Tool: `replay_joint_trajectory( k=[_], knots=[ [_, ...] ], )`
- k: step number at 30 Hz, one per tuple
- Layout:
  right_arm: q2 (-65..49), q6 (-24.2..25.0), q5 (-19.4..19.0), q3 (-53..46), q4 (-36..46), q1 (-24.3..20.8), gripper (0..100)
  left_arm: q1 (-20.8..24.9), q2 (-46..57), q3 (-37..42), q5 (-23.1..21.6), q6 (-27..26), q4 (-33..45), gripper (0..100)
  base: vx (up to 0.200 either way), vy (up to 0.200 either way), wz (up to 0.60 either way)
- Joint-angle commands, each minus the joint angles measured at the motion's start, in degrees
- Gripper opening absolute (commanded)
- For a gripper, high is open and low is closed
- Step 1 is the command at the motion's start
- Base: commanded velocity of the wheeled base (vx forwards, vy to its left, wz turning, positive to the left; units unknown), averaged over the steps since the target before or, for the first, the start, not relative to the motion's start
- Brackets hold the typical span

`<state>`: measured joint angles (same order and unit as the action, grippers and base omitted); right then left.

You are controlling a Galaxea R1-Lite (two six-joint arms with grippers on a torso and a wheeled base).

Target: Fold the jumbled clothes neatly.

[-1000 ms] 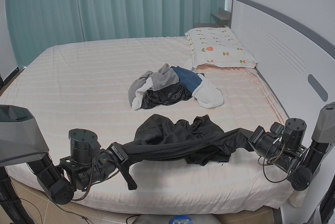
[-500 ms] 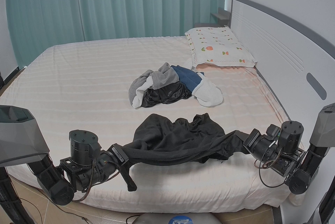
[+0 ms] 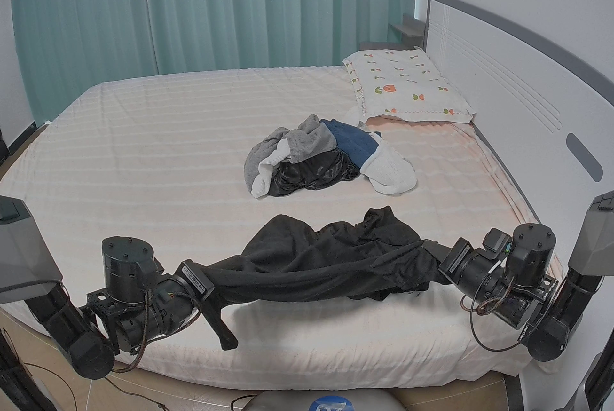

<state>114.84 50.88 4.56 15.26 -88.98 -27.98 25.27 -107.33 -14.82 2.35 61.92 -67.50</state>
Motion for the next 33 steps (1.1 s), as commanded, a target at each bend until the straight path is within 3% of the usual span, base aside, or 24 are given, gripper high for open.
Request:
replay_joint_trajectory(
  k=[1,10,16,33],
  knots=[
    [0.04,-0.52,2.38,0.65,-0.58,-1.64,0,-0.57,2.21,1.20,0.02,0.84,0.09,0,0.000,0.200,0.00],
    [0.83,-1.66,3.53,1.26,-0.58,-3.22,0,-0.75,1.24,2.26,-0.24,1.37,0.00,0,0.000,0.200,0.00],
    [1.00,-2.98,6.34,1.79,-0.58,-3.40,0,-0.75,1.42,2.34,-0.42,1.45,0.00,0,0.000,0.200,0.00],
    [1.62,-3.33,6.34,2.23,-0.76,-2.70,0,-0.75,1.95,2.34,-0.42,2.16,0.00,0,0.000,0.200,0.00]
  ],
)
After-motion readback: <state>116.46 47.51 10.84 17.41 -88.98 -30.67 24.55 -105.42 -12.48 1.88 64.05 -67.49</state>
